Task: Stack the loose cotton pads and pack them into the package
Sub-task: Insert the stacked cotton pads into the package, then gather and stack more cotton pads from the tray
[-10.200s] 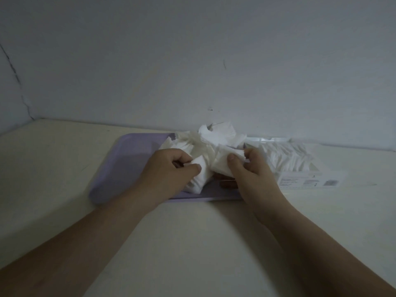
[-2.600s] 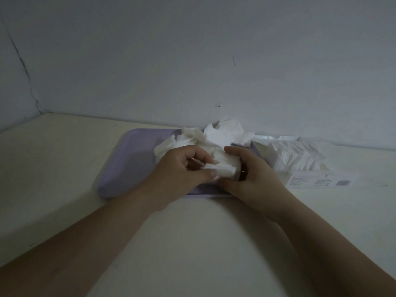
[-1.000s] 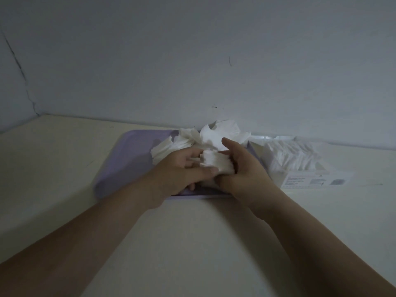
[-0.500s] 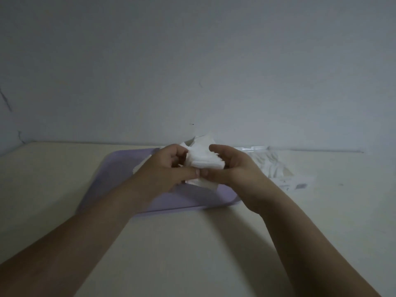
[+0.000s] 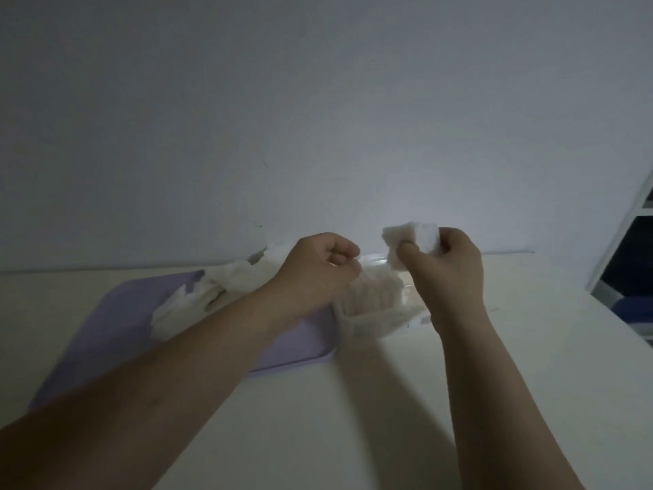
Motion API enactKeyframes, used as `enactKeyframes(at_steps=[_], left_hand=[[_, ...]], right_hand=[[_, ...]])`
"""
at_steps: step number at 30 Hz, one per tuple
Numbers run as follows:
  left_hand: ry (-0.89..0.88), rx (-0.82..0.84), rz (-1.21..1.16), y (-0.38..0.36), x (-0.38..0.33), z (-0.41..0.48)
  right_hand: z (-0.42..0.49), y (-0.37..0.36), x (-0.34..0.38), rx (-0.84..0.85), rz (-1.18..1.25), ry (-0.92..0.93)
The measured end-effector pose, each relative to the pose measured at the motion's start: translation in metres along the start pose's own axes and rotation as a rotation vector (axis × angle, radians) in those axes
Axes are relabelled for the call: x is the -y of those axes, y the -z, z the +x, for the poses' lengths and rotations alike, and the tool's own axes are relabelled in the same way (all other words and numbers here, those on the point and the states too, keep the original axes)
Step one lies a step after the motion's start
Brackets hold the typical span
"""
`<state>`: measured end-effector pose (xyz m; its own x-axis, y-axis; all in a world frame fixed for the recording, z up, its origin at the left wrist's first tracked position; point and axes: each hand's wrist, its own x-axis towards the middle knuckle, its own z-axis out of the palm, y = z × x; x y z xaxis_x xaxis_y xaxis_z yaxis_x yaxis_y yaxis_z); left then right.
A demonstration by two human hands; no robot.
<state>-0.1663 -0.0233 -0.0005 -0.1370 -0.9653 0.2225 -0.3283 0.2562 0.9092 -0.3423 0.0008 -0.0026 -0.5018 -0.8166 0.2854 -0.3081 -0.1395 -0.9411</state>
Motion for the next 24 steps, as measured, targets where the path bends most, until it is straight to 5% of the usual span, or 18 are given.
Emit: enactKeyframes(at_steps=[4,8,12,24], left_hand=[[-0.259,0.161,0.519,-0.029,0.001,0.022],[-0.411,0.351,0.753,-0.054,0.003,0.039],[-0.392,0.445,0.782,-0.055,0.011,0.041],[-0.435,0.370,0.755,-0.047,0.014,0.033]], right_hand=[[0.015,0.007,-0.018,-0.047,-0.245,0.001],[0.022,0.007,-0.032,-0.024,-0.263,-0.034],[0.027,0.005,-0.040,-0.035,-0.289,-0.014],[0.026,-0.011,-0.047,-0.014,-0.665,0.069]])
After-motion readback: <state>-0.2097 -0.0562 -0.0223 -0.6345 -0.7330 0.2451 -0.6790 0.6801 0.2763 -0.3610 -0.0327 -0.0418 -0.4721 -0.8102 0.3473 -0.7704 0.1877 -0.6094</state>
